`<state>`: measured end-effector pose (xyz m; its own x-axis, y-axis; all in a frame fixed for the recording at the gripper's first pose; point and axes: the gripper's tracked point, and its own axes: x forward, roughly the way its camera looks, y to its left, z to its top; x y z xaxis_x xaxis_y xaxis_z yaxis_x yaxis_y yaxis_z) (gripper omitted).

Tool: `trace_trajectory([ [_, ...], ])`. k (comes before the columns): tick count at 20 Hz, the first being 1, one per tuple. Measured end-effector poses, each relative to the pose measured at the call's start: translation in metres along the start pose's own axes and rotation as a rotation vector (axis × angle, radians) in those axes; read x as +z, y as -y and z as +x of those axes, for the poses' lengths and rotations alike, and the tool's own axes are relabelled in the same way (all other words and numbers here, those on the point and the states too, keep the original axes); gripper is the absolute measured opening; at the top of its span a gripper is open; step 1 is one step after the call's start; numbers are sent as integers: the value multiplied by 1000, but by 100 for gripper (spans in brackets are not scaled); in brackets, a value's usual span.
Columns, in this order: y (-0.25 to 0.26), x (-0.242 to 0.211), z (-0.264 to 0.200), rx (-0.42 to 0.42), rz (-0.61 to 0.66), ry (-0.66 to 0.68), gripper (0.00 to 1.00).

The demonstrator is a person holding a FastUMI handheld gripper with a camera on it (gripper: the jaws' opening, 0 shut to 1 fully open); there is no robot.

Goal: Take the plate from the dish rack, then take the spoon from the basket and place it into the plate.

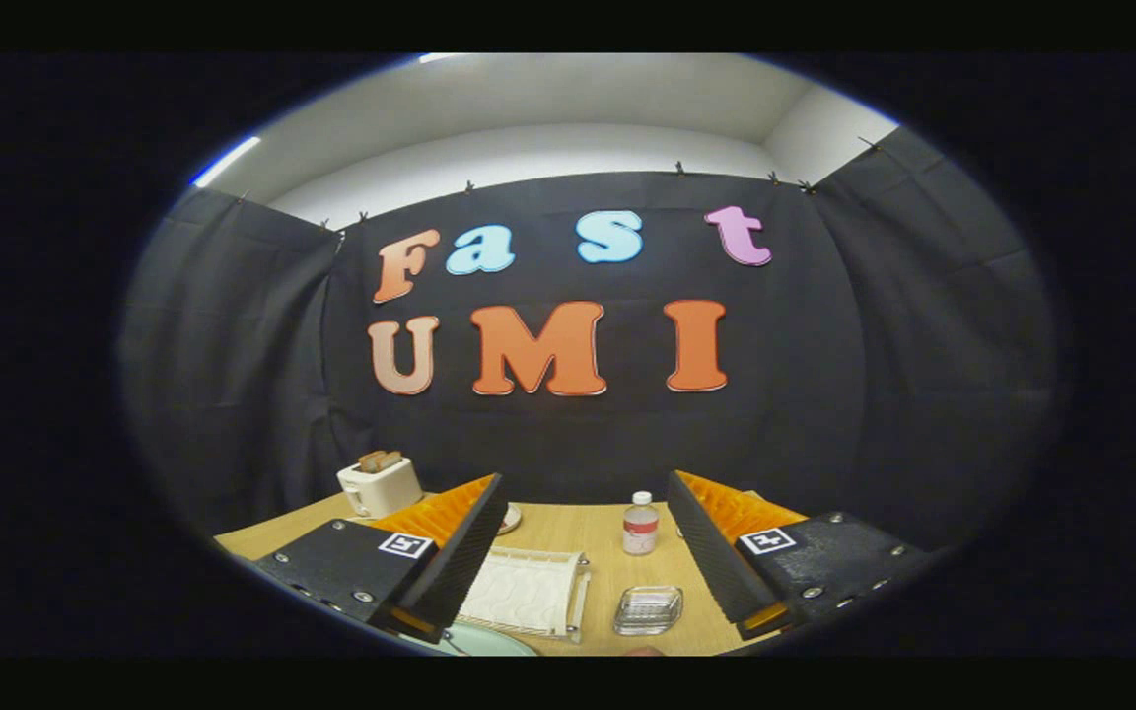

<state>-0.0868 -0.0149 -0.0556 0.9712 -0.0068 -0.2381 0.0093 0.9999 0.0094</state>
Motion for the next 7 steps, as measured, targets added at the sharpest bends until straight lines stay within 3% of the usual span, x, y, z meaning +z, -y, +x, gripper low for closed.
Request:
trace_trajectory([
  [7, 6, -22, -3, -51, 39, 10, 97],
])
